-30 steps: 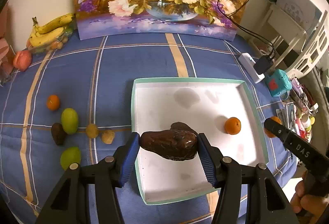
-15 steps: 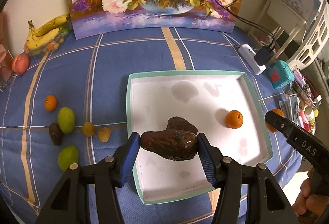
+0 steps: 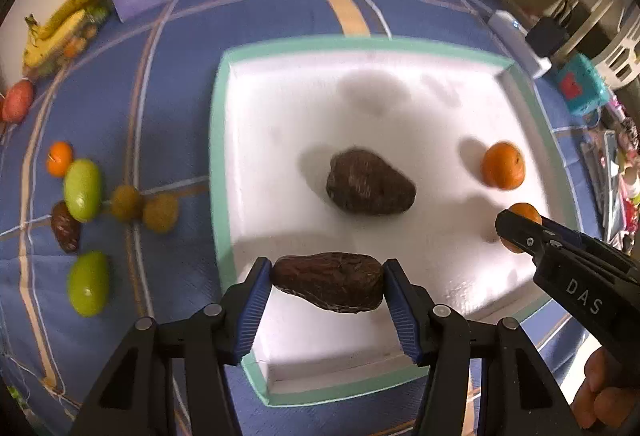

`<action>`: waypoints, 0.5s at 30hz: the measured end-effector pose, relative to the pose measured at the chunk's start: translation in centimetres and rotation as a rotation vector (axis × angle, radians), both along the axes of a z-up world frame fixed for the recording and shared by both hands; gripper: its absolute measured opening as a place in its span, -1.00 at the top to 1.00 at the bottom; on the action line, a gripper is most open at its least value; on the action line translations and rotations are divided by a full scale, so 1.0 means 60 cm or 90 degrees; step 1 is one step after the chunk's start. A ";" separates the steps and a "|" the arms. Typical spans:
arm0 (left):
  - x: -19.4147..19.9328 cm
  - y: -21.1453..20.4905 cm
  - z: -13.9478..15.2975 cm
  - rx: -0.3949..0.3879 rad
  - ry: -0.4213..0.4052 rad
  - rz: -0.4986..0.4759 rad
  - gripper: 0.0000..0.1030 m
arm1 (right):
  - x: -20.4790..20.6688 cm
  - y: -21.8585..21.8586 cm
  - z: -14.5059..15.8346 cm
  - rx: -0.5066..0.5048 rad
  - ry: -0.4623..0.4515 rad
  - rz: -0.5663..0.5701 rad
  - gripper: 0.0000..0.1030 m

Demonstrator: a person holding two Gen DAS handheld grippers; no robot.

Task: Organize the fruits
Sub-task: 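Carry the date with the left tool while the right tool carries the mandarin over the tray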

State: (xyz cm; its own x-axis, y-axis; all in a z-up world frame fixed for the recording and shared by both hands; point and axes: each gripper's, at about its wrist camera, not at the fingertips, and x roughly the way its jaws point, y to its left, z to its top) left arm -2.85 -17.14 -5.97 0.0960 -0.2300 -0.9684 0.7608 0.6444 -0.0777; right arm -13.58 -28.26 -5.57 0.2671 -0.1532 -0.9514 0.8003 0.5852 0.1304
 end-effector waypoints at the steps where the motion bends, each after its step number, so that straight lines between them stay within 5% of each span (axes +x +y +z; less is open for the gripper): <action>1: 0.000 -0.001 -0.006 0.006 0.002 -0.001 -0.16 | 0.001 0.000 -0.007 0.004 0.006 0.001 0.30; 15: -0.008 -0.009 -0.025 0.027 -0.005 -0.010 -0.16 | 0.001 0.001 -0.031 0.017 0.022 0.006 0.30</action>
State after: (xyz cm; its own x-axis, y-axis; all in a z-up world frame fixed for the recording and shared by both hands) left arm -3.32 -17.67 -7.48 0.1000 -0.1897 -0.9767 0.7710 0.6353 -0.0444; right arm -13.54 -28.18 -7.45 0.2349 -0.1258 -0.9638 0.7989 0.5898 0.1177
